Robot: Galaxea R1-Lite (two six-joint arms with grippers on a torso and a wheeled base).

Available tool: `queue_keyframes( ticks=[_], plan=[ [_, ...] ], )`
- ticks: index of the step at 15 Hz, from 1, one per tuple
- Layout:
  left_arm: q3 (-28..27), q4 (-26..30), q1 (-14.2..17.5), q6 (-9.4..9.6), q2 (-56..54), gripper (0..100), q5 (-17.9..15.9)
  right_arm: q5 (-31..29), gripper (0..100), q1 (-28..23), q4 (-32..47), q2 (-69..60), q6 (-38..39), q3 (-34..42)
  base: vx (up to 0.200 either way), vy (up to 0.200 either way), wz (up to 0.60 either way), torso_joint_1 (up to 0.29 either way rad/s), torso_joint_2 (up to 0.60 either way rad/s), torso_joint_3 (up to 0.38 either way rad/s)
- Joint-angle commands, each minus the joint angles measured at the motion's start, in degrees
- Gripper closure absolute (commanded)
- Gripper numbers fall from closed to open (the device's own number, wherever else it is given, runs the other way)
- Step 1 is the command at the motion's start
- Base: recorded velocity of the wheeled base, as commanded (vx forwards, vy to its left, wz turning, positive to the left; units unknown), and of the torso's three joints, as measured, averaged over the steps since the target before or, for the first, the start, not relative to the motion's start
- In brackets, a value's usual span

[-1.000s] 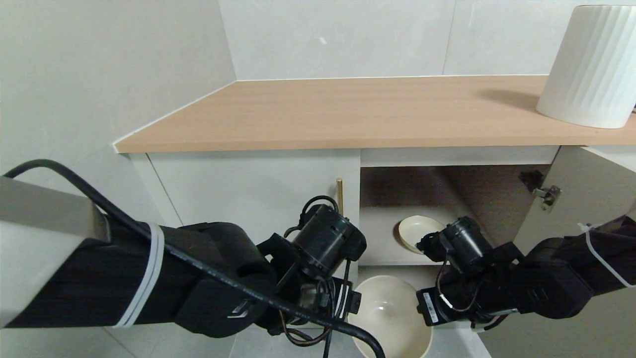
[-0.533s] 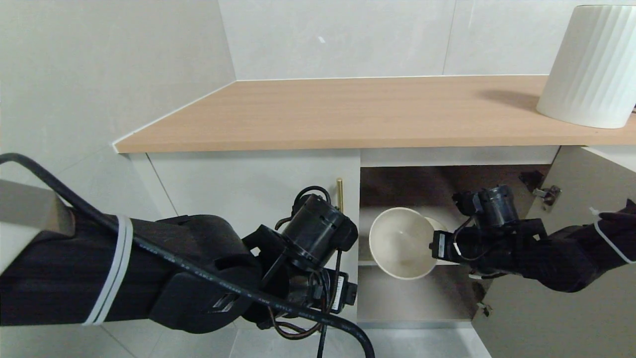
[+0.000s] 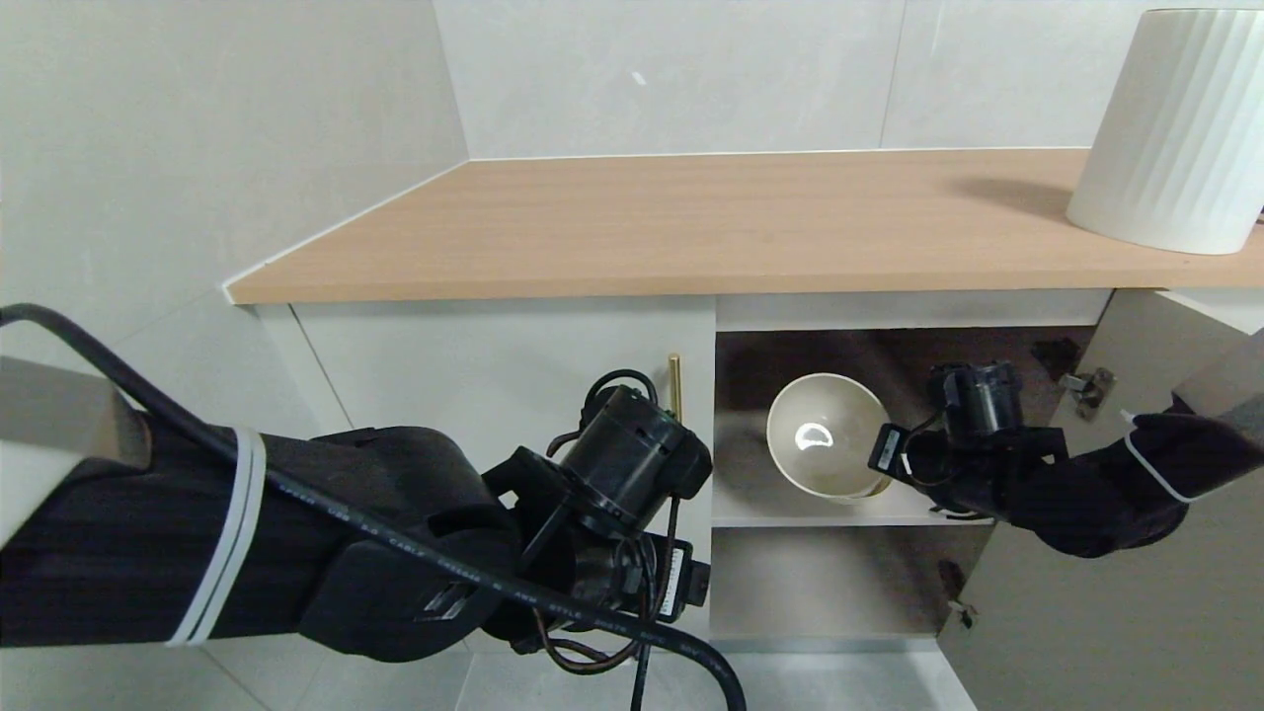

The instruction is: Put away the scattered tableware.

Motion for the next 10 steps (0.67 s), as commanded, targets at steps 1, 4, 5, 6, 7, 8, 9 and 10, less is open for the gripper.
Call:
queue_keyframes(
  ticks=[1, 4, 5, 6, 7, 8, 9, 10],
  plan=[
    [0.01, 0.0, 0.0, -0.01, 0.16, 0, 0.01, -0.13, 100, -0.98, -0.05, 2.19, 0.13, -1.53, 0.0, 0.0, 0.0, 0.0, 0.0, 0.0],
    [0.01, 0.0, 0.0, -0.1, 0.24, 0, 0.01, -1.01, 100, -2.57, -0.13, 4.47, 0.13, -2.94, 0.0, 0.0, 0.0, 0.0, 0.0, 0.0],
    [0.01, 0.0, 0.0, -0.1, 0.24, 0, 0.01, -1.27, 100, -3.27, -0.05, 5.44, 0.13, -3.64, 0.0, 0.0, 0.0, 0.0, 0.0, 0.0],
    [0.01, 0.0, 0.08, -0.1, 0.24, 0, 0.01, -1.36, 100, -3.97, -0.05, 6.32, 0.13, -3.99, 0.0, 0.0, 0.0, 0.0, 0.0, 0.0],
    [0.01, 0.0, 0.0, -0.1, 0.24, 0, 0.01, -1.27, 100, -4.24, -0.13, 6.67, 0.13, -3.99, 0.0, 0.0, 0.0, 0.0, 0.0, 0.0],
    [0.01, 0.0, 0.0, -0.1, 0.33, 0, 0.01, -1.27, 100, -5.12, -0.05, 7.37, 0.05, -4.78, 0.0, 0.0, 0.0, 0.0, 0.0, 0.0],
    [0.01, 0.0, 0.08, -0.1, 0.33, 0, 0.01, -1.36, 100, -5.64, -0.05, 7.81, 0.05, -5.13, 0.0, 0.0, 0.0, 0.0, 0.0, 0.0],
    [0.01, 0.0, 0.08, -0.1, 0.42, 0, 0.01, -1.36, 100, -5.99, -0.05, 8.25, 0.05, -5.31, 0.0, 0.0, 0.0, 0.0, 0.0, 0.0]
  ],
)
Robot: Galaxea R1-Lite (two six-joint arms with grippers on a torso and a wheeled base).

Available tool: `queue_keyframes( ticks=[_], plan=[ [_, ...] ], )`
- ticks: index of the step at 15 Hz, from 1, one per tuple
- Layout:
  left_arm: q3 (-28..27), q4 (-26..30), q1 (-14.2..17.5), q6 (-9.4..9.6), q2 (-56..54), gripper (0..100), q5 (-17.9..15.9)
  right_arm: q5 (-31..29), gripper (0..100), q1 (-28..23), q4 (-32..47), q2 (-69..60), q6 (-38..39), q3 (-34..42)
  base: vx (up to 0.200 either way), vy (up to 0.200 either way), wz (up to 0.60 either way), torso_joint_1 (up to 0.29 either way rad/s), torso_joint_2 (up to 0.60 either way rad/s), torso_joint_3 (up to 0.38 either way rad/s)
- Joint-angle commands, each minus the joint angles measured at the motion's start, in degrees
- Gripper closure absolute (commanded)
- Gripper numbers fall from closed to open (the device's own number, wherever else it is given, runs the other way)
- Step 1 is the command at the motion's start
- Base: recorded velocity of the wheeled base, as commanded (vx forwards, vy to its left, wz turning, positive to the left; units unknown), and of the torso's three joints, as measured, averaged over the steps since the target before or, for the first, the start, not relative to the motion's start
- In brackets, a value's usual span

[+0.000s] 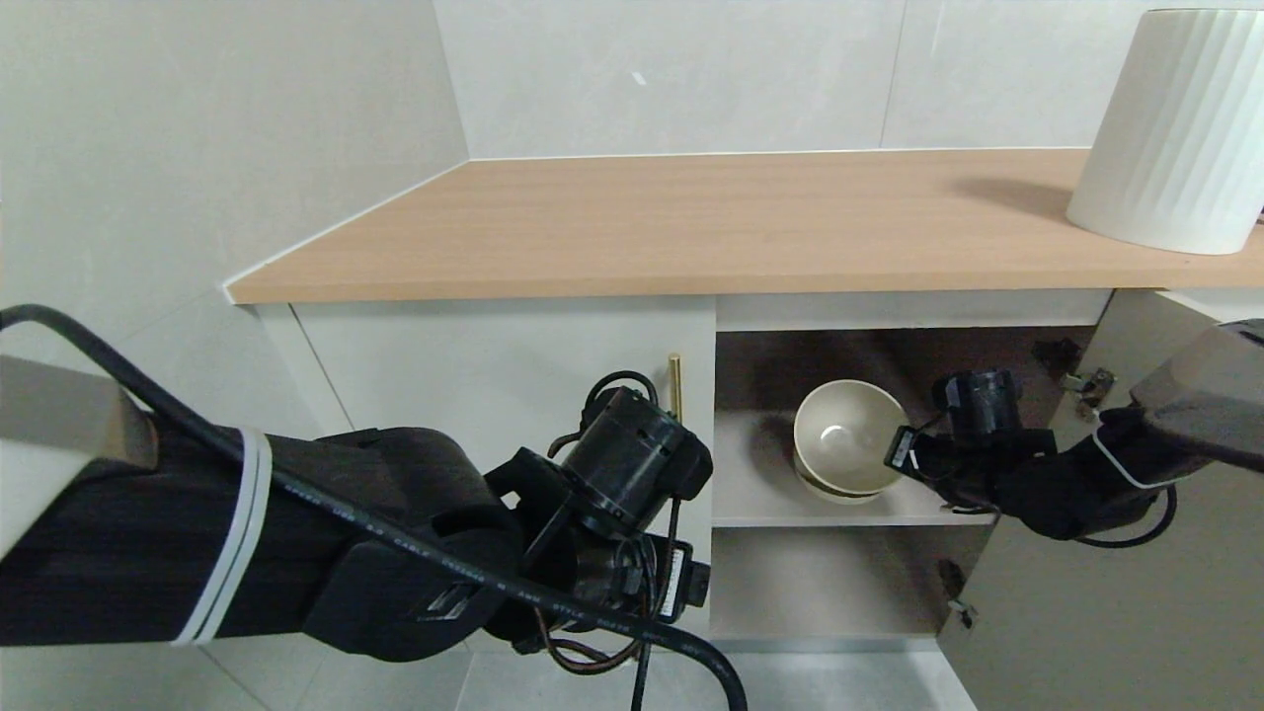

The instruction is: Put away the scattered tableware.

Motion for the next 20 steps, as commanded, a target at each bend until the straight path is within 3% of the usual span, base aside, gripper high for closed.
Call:
queue_keyframes(
  ticks=[1, 19, 20],
  plan=[
    [0.01, 0.0, 0.0, -0.03, 0.11, 0, 0.04, -0.03, 100, -0.51, 0.01, 1.63, -0.02, -0.61, 0.0, 0.0, 0.0, 0.0, 0.0, 0.0],
    [0.01, 0.0, 0.0, -0.12, 0.38, 0, 0.04, -1.35, 100, -1.21, 0.01, 6.03, -0.1, -3.86, 0.0, 0.0, 0.0, 0.0, 0.0, 0.0],
    [0.01, 0.0, 0.0, -0.12, 0.38, 0, 0.04, -1.35, 0, -1.21, 0.01, 6.11, -0.02, -3.95, 0.0, 0.0, 0.0, 0.0, 0.0, 0.0]
  ],
)
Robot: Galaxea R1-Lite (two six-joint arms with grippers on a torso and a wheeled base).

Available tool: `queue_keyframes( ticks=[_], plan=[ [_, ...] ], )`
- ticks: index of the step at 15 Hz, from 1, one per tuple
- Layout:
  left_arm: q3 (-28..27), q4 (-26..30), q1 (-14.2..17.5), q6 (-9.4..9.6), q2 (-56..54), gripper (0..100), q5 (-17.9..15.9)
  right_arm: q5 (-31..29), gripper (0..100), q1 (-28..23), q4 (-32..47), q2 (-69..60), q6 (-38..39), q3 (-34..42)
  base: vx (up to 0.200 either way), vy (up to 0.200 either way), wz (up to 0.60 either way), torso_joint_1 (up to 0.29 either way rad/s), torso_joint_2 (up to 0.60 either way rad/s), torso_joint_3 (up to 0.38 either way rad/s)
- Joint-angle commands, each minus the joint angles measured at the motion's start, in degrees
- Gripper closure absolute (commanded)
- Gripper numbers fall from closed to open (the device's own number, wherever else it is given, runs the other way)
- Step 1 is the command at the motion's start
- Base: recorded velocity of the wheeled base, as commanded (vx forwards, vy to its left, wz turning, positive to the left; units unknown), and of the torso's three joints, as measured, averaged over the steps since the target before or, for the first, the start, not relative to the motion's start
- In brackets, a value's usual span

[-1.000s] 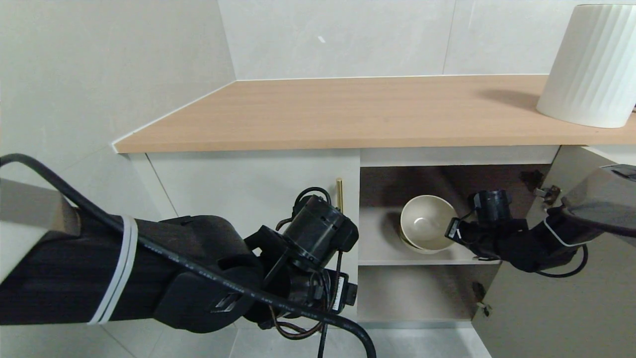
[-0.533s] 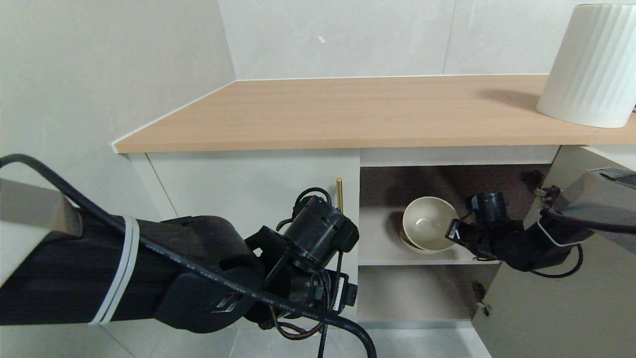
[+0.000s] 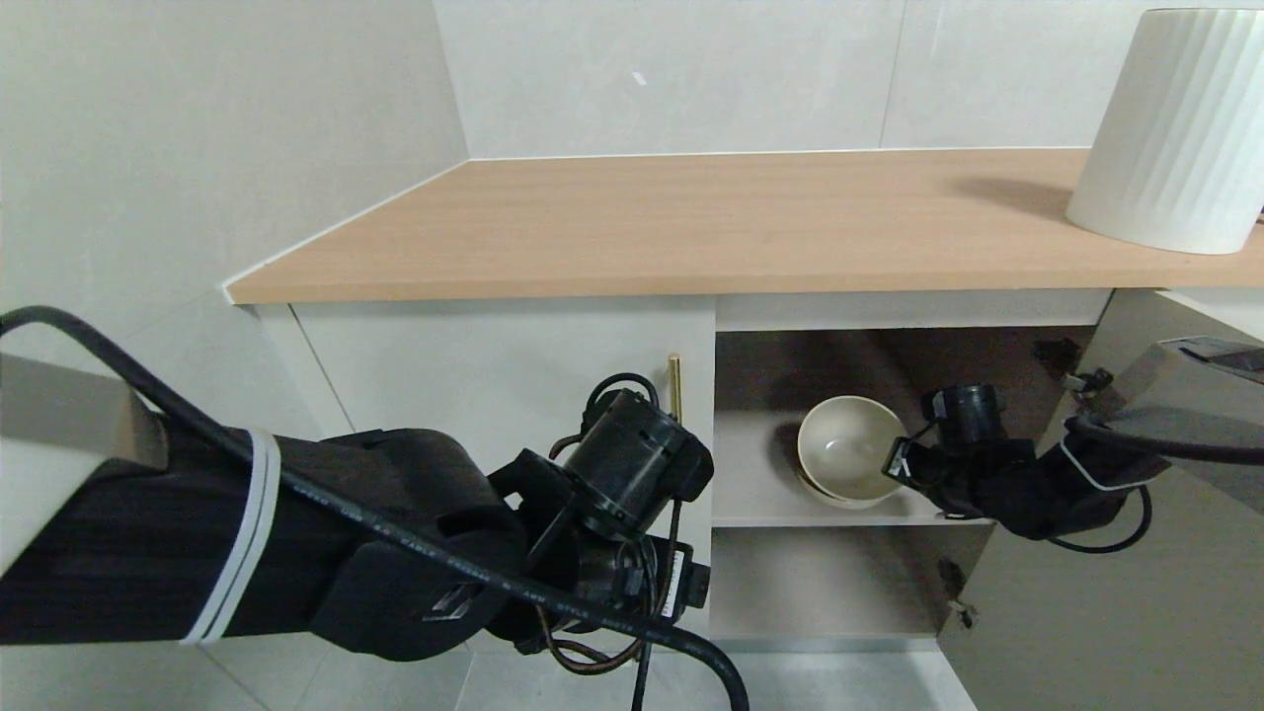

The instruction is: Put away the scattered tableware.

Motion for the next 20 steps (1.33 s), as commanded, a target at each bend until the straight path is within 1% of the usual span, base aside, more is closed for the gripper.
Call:
queue_keyframes(
  ticks=[1, 10, 14, 15, 16, 17, 18, 19, 20],
  plan=[
    [-0.02, 0.01, 0.03, -0.03, 0.1, 0, 0.04, -0.01, 0, 0.01, 0.01, 0.23, 0.05, -0.04, 0.0, 0.0, 0.0, 0.0, 0.0, 0.0],
    [-0.02, 0.01, 0.03, -0.03, 0.1, 0, 0.13, 0.17, 0, 0.27, 0.01, -0.3, -0.04, 0.49, 0.0, 0.0, 0.0, 0.0, 0.0, 0.0],
    [-0.11, -0.08, 0.83, -0.03, -0.96, 0, 0.13, 0.78, 0, 1.33, 0.72, -4.34, -0.13, 3.13, 0.0, 0.0, 0.0, 0.0, 0.0, 0.0],
    [0.07, 0.01, 1.7, -0.65, -3.33, 0, 0.04, 2.72, 0, 2.12, 1.16, -9.53, -0.31, 6.91, 0.0, 0.0, 0.0, 0.0, 0.0, 0.0],
    [0.86, 0.1, 2.23, -1.17, -6.32, 0, 0.04, 5.88, 0, 3.79, 3.18, -15.15, -1.27, 10.95, 0.0, 0.0, 0.0, 0.0, 0.0, 0.0],
    [2.27, 0.01, 2.67, -0.91, -9.4, 0, -0.05, 7.99, 0, 4.67, 6.26, -20.69, -3.38, 14.02, 0.0, 0.0, 0.0, 0.0, 0.0, 0.0],
    [2.62, 0.1, 2.85, -0.82, -10.71, 0, -0.05, 8.43, 0, 5.19, 7.57, -22.89, -4.35, 14.99, 0.0, 0.0, 0.0, 0.0, 0.0, 0.0],
    [3.32, 0.27, 4.17, -0.82, -15.2, 0, -0.05, 8.69, 0, 7.04, 11.7, -30.71, -6.28, 18.95, 0.0, 0.0, 0.0, 0.0, 0.0, 0.0],
    [3.76, 0.45, 5.4, -0.91, -17.57, 0, -0.14, 8.96, 0, 7.92, 13.2, -34.49, -6.46, 20.7, 0.0, 0.0, 0.0, 0.0, 0.0, 0.0]
  ],
)
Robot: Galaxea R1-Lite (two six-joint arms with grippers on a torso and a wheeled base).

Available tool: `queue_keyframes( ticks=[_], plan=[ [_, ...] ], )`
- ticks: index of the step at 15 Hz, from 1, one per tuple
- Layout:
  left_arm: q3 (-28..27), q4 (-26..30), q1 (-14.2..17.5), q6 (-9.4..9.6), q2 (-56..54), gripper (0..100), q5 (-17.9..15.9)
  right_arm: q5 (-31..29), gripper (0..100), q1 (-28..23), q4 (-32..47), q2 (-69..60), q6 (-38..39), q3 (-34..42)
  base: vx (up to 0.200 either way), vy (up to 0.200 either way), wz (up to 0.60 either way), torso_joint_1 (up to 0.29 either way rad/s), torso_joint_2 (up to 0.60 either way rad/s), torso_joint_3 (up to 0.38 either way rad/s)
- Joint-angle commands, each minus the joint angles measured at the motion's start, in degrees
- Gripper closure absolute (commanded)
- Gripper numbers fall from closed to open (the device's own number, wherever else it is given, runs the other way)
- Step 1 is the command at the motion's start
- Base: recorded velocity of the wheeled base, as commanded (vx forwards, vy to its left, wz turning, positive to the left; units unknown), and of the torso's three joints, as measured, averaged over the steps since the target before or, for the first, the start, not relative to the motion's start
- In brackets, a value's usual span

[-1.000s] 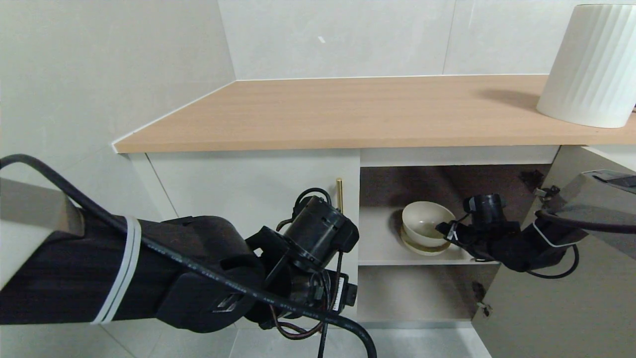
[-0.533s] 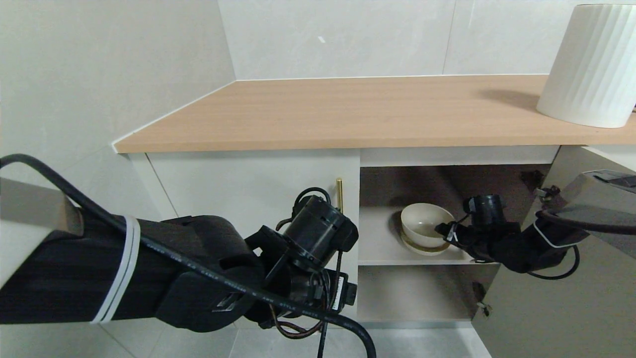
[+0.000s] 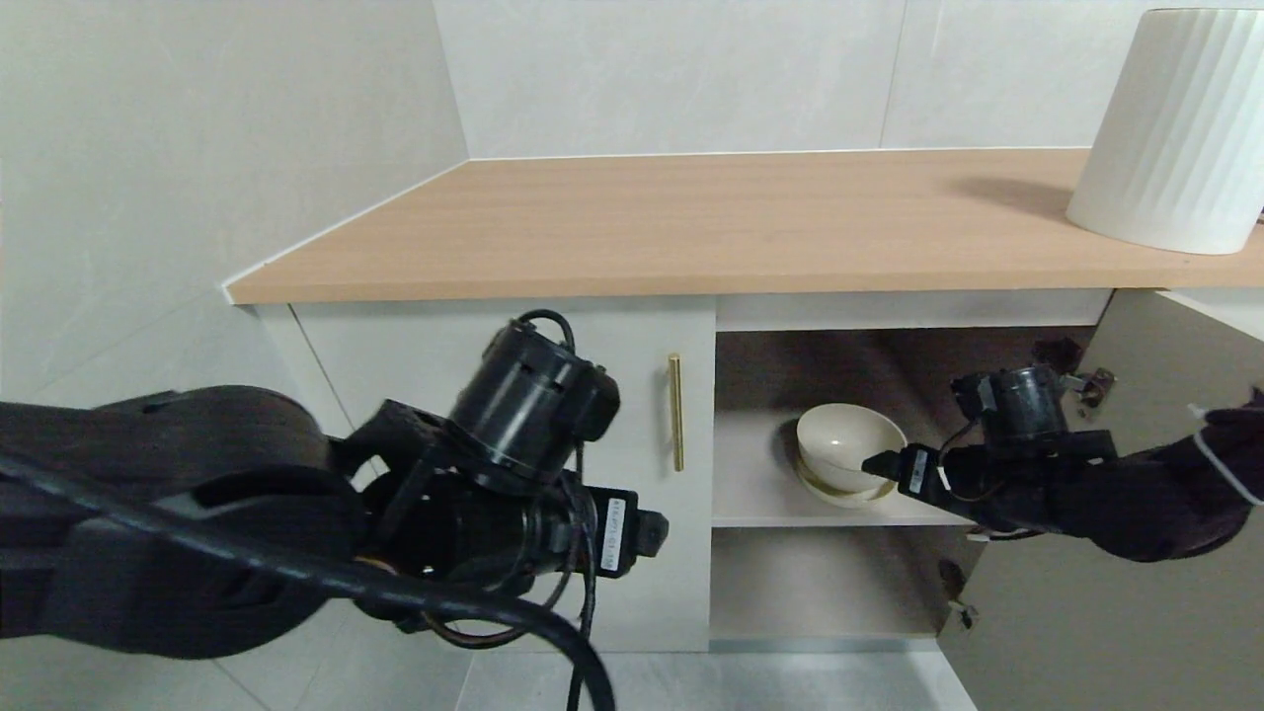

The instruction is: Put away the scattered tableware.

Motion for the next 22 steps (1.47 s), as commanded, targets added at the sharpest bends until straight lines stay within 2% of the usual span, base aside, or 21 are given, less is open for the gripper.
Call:
queue_keyframes(
  ticks=[1, 5, 6, 8, 9, 13, 22],
  plan=[
    [2.86, 0.23, 3.24, -0.14, -10.34, 0, -0.08, 2.91, 0, 4.65, 7.22, -20.01, -2.17, 8.34, 0.0, 0.0, 0.0, 0.0, 0.0, 0.0],
    [8.4, -0.21, 5.53, 0.03, -20.18, 0, -0.25, 5.28, 0, 8.52, 19.88, -31.87, -3.84, 6.93, 0.0, 0.0, 0.0, 0.0, 0.0, 0.0],
    [9.45, -0.3, 7.46, 0.21, -21.85, 0, -0.25, 5.28, 0, 9.92, 22.52, -33.89, -3.84, 6.58, 0.0, 0.0, 0.0, 0.0, 0.0, 0.0],
    [10.77, -1.18, 10.62, 0.3, -23.96, 0, -0.34, 5.28, 0, 11.15, 24.1, -35.56, -3.84, 7.02, 0.0, 0.0, 0.0, 0.0, 0.0, 0.0],
    [11.91, -2.76, 11.24, 0.38, -24.22, 0, -0.34, 4.93, 0, 11.24, 24.1, -35.21, -3.93, 7.11, 0.0, 0.0, 0.0, 0.0, 0.0, 0.0],
    [13.41, -6.1, 11.24, 1.88, -22.9, 0, -0.25, 4.49, 0, 11.68, 24.27, -34.51, -4.55, 7.55, 0.0, 0.0, 0.0, 0.0, 0.0, 0.0],
    [13.85, -6.19, 11.24, 1.88, -22.29, 0, -0.16, 4.32, 0, 12.38, 25.15, -35.04, -4.55, 7.81, -0.2, 0.0, 0.0, 0.005, 0.0, 0.004]
  ],
)
